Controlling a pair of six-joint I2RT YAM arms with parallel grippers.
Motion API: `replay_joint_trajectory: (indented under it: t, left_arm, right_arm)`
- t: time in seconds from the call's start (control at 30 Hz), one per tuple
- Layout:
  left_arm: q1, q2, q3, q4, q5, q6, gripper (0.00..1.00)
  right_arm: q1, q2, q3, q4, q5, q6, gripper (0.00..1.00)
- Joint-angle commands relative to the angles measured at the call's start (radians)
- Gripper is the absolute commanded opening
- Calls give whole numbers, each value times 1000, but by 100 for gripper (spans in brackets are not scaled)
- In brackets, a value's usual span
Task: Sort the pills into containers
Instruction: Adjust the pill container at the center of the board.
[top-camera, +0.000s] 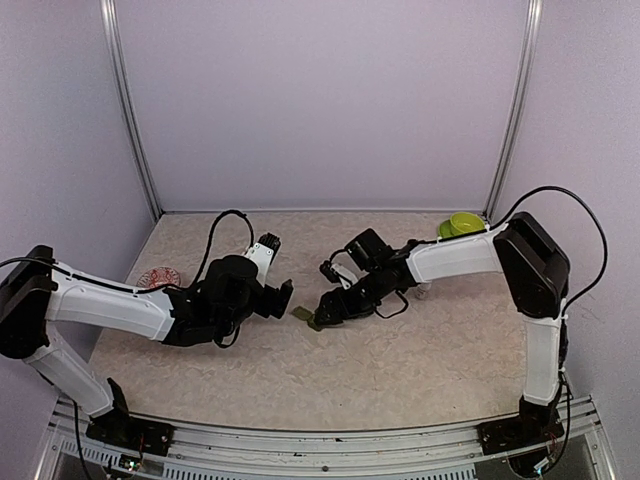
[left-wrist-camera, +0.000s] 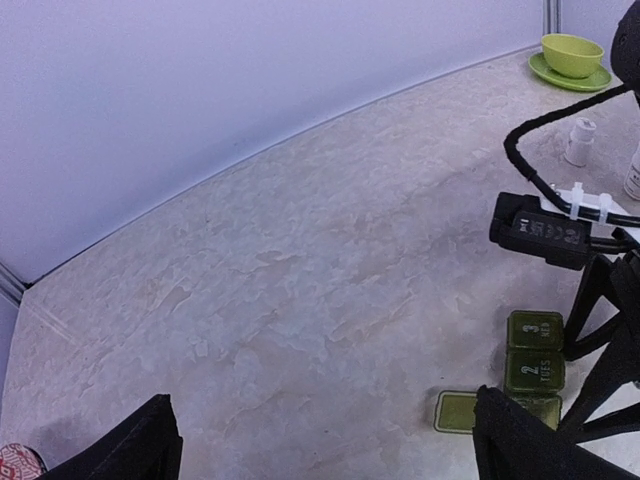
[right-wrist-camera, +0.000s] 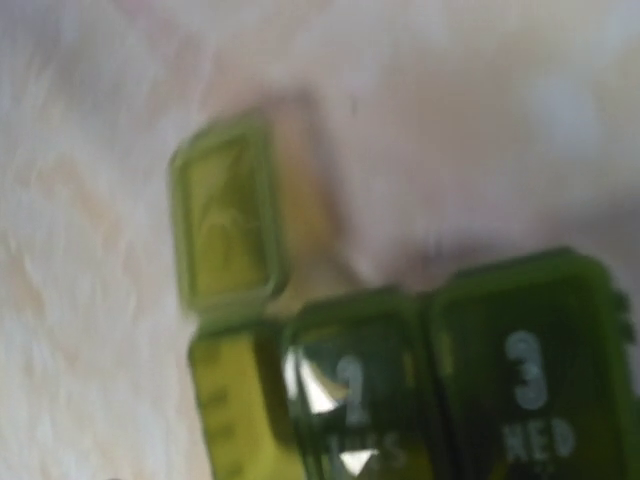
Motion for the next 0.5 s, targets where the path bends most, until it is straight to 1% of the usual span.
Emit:
replay_joint_trajectory:
  t: [0.0, 0.13, 0.27, 0.47]
  left_arm:
    - [5, -27, -12, -2, -7, -19, 99]
    - [5, -30, -25, 2, -8, -24, 99]
    - [5, -31, -33, 7, -9, -28, 99]
    - [5, -28, -39, 15, -5, -31, 99]
  right_arm:
    - [-7, 85, 86, -39, 44, -21, 81]
    - [-31, 143, 173, -42, 23, -41, 82]
    - [-47, 193, 248, -29, -36, -71, 82]
    - [-56, 250, 319, 35, -204, -69, 82]
